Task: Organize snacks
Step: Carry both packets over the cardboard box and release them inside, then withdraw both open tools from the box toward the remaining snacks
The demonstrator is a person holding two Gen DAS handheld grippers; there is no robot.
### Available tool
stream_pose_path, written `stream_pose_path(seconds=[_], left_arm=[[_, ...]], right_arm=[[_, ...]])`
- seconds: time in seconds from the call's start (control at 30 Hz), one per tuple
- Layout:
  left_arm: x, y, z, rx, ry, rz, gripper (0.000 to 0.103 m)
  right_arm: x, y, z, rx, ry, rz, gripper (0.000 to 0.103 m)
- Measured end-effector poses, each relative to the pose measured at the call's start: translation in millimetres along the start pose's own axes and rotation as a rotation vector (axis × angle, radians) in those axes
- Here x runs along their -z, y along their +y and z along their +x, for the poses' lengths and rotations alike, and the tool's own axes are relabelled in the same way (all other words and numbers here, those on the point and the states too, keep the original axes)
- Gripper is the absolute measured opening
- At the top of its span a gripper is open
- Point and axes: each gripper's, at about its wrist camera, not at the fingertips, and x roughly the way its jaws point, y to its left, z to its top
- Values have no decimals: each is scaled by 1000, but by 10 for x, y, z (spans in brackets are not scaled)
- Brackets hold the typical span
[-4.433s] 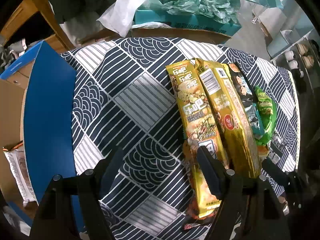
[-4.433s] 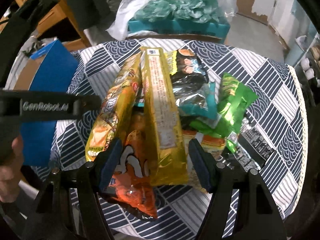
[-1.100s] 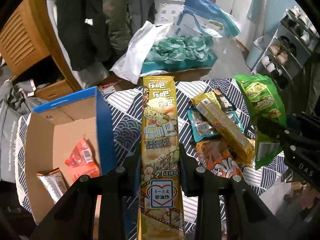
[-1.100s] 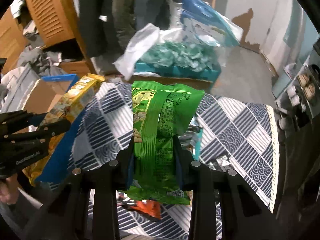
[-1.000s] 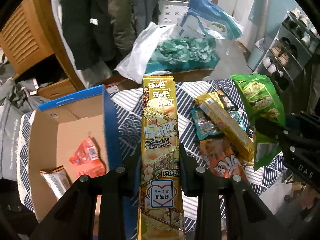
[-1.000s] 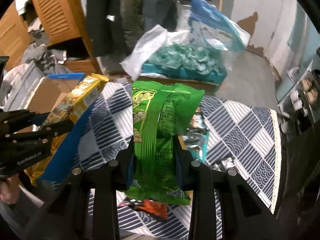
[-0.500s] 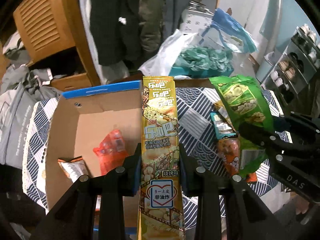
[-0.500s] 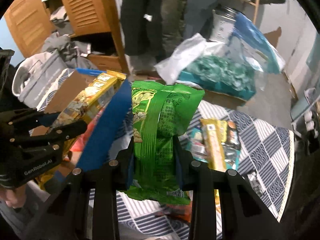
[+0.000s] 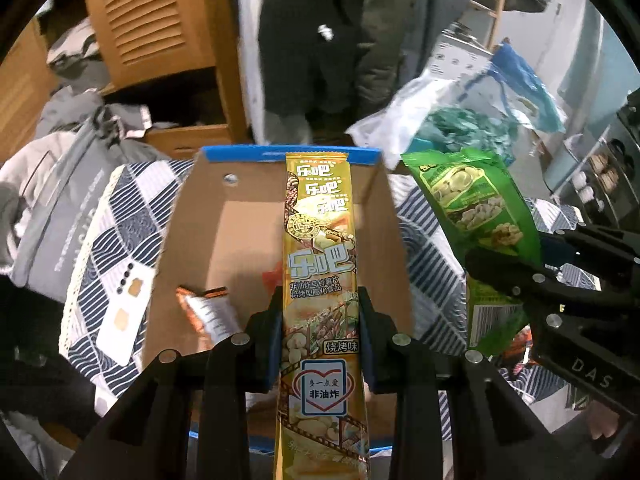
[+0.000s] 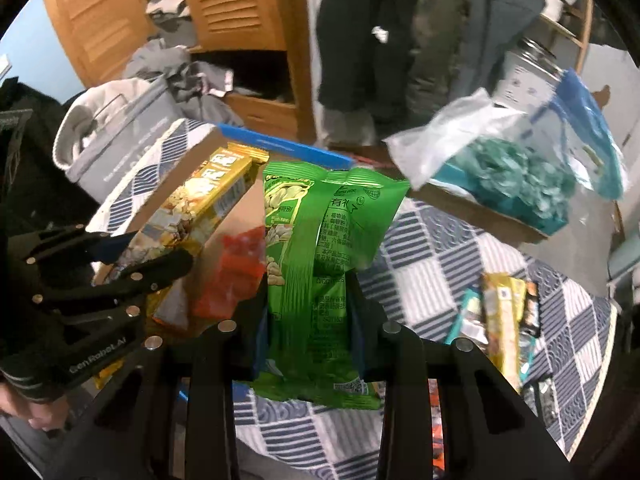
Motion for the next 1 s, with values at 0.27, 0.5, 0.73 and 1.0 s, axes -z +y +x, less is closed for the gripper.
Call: stream_pose_path(seconds=[0.27, 0.5, 0.73, 1.0], left_arm=[[71, 318, 65, -31, 16, -47, 32], [120, 480, 120, -62, 32, -73, 32], [142, 535, 189, -113, 46, -77, 35], [96, 556, 129, -142, 17, -86, 53]], right_arm=[[-139, 414, 262, -45, 33, -46, 31], [-175, 551, 503, -77, 71, -53, 31], [-163, 599, 628, -86, 98, -62, 32], [-188, 545, 572, -40, 74, -62, 51]])
